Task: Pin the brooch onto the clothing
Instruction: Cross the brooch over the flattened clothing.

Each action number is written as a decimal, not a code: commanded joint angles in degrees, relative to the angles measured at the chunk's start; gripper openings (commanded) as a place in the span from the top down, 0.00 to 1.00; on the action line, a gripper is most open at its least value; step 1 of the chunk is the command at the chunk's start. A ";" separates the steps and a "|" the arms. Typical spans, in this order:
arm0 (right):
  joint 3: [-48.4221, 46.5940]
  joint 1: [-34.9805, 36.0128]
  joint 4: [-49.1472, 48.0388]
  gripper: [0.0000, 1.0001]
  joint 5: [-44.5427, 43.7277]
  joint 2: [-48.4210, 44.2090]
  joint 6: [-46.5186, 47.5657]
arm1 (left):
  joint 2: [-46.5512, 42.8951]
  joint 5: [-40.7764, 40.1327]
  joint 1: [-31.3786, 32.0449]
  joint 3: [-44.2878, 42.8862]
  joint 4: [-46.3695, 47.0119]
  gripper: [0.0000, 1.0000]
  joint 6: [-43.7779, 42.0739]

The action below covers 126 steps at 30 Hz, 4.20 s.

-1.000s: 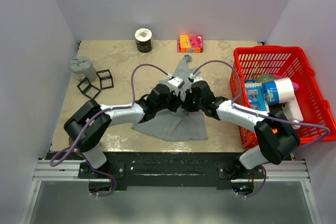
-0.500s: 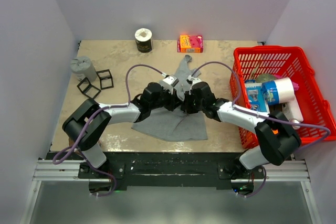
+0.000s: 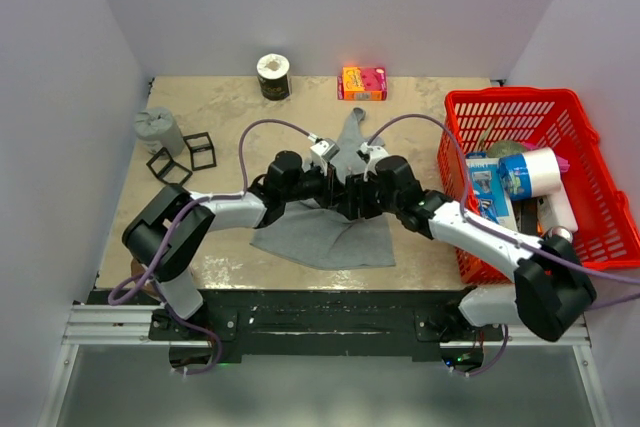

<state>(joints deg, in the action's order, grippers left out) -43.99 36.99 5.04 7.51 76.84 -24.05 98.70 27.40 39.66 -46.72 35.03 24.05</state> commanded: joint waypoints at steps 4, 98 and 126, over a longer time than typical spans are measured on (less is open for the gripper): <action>-4.35 -1.83 7.34 0.32 -0.04 -9.51 4.89 | 2.11 8.90 -2.31 -4.26 1.80 1.00 3.37; 16.56 -13.70 -27.36 1.00 24.92 -6.44 -4.51 | 6.16 21.73 -2.92 0.58 27.47 1.00 20.69; 18.41 -13.70 -29.91 1.00 21.15 -14.26 -7.59 | 5.46 16.37 0.95 4.71 30.37 1.00 22.97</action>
<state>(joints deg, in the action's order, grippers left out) -24.71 23.20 -19.22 31.27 64.84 -31.57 105.03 41.10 38.09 -43.20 63.81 45.50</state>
